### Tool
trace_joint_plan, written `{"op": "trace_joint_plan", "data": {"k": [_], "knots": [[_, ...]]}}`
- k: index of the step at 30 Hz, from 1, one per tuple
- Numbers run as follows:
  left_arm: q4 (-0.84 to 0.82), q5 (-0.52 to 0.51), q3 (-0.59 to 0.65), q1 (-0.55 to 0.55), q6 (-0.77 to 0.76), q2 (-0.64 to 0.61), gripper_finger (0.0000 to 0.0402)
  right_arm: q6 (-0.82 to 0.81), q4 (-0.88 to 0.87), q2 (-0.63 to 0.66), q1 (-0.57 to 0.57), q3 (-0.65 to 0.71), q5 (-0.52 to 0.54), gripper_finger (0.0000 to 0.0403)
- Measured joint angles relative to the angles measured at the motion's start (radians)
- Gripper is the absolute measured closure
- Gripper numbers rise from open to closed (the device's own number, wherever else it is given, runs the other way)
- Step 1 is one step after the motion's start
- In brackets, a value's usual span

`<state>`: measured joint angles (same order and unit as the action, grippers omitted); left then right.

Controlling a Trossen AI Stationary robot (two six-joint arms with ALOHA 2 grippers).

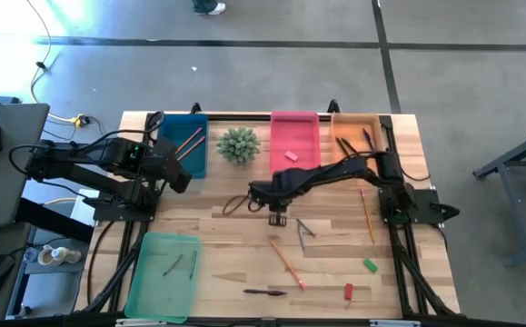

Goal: Sort crayons/erasers/pens/pencils in bins
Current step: Put the light green eraser into the pink bin

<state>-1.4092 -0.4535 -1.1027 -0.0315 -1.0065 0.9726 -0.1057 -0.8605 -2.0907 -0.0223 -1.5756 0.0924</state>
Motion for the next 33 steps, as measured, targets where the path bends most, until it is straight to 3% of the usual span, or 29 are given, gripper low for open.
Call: {"op": "trace_joint_plan", "data": {"k": [27, 33], "knots": [[0.001, 0.0, 0.0, 0.0, -0.015, 0.0, 0.0238, 0.256, -0.334, 0.005, 0.278, -0.379, 0.015, 0.0344], [0.003, 0.0, 0.0, 0.0, -0.015, 0.0, 0.0238, 0.291, -0.341, 0.054, 0.349, -0.359, 0.013, 0.0344]]}}
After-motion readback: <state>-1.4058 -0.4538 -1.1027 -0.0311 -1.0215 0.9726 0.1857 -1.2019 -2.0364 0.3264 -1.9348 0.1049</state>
